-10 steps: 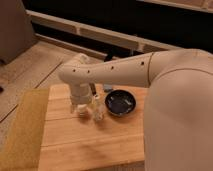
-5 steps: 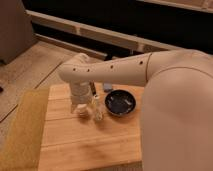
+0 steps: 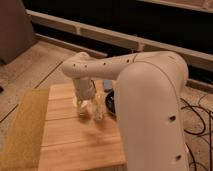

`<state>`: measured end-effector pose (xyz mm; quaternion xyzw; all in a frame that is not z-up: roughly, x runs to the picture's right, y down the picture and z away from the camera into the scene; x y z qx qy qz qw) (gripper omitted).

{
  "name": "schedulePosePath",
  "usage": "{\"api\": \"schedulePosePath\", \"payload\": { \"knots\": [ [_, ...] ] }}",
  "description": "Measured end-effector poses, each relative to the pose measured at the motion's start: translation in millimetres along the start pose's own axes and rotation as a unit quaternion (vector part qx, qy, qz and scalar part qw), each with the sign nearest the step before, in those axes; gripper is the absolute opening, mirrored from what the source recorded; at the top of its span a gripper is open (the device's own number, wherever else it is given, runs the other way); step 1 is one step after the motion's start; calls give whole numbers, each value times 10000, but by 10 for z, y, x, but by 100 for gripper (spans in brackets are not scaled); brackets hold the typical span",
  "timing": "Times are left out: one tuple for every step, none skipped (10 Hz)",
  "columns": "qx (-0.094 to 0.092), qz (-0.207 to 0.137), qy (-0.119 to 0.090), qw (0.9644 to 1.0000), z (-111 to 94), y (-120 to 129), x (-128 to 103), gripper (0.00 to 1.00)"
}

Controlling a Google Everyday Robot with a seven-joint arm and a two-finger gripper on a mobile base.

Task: Knock the bottle over

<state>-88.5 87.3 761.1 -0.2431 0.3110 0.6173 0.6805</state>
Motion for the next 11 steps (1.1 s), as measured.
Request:
{"api": "schedulePosePath", "payload": {
  "knots": [
    [-13,-101,-213,9997,-49,44,-67,65],
    [-44,-241,-496,9985,-111,106,-131,65],
    [-66,-338,-679,9971,-160,135,-142,65],
    [-98,-411,-838,9956,-201,161,-133,65],
    [-149,-449,-921,9946,-222,186,-100,65],
    [-172,-462,-936,9944,-227,199,-74,65],
    [-179,-460,-945,9943,-228,202,-77,65],
    [-184,-463,-945,9943,-228,208,-77,65],
    [-183,-461,-945,9943,-227,207,-77,65],
    [-183,-460,-942,9943,-226,206,-77,65],
    [-184,-459,-943,9943,-227,205,-77,65]
  ]
}}
